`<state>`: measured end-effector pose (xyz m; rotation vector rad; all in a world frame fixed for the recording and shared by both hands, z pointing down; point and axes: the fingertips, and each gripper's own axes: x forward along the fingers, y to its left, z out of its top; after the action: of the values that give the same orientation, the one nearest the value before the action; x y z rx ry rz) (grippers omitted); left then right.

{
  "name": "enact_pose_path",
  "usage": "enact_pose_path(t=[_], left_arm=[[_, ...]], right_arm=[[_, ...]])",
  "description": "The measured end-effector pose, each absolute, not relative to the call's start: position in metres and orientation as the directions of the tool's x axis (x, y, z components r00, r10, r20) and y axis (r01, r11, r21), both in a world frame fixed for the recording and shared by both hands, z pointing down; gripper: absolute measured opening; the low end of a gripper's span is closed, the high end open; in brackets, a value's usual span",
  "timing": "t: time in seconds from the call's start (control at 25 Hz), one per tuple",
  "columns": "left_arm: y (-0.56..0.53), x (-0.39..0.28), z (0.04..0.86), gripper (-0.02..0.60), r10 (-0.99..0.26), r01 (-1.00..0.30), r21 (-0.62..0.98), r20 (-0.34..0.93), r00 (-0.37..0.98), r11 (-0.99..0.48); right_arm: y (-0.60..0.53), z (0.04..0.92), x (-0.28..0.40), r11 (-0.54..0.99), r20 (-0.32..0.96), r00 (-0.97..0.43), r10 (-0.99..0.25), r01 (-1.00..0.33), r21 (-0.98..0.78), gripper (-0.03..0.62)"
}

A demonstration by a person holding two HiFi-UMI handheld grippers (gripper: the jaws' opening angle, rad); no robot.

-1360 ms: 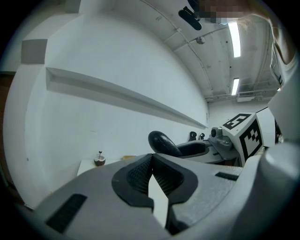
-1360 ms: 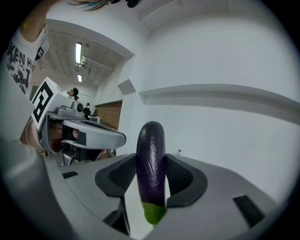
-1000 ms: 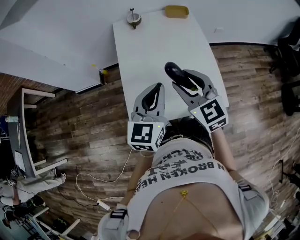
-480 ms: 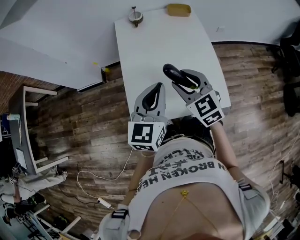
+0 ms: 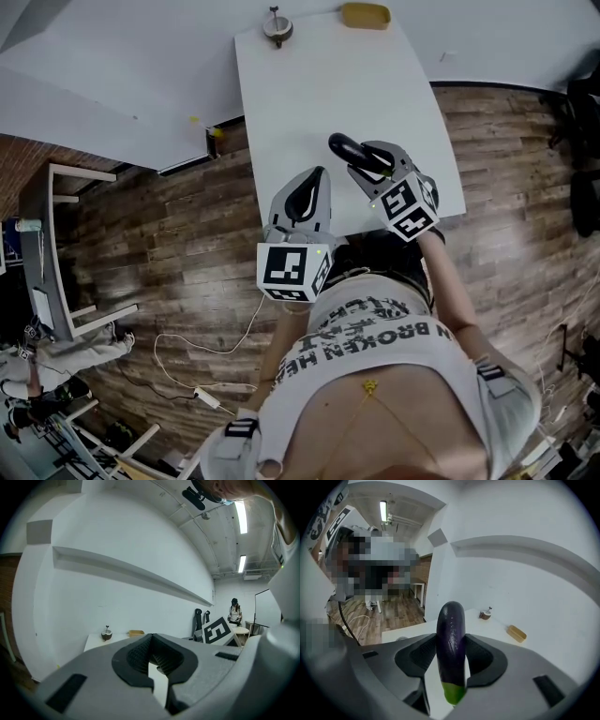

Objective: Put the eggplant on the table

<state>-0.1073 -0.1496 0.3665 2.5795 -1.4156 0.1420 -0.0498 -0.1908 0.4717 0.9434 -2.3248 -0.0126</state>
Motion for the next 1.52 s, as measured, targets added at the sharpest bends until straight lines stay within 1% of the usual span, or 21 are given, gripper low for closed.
enact_pose_path(t=[0.24,0.6,1.52], left_arm=[[-0.147,-0.115,0.373,0.006,-0.832,-0.855,0.118,0.200,0.518,-0.504],[-0.143,-0.131,0.380,0.006,-0.848,-0.879,0.126,0.232,0.477,-0.460],[-0.142,-0.148,0.403,0.006,-0.851,-0.904,0.136,0.306,0.427,-0.405]], right_arm=[[-0.193,0.508,-0.049,0.769,0.613,-0.534,-0.582,-0.606,0.203,0.192],[-0.196,0.547,-0.052,0.797,0.679,-0.516,-0.523,-0.579,0.174,0.192],[-0.203,0.631,-0.050,0.834,0.791,-0.463,-0.400,-0.542,0.104,0.192]])
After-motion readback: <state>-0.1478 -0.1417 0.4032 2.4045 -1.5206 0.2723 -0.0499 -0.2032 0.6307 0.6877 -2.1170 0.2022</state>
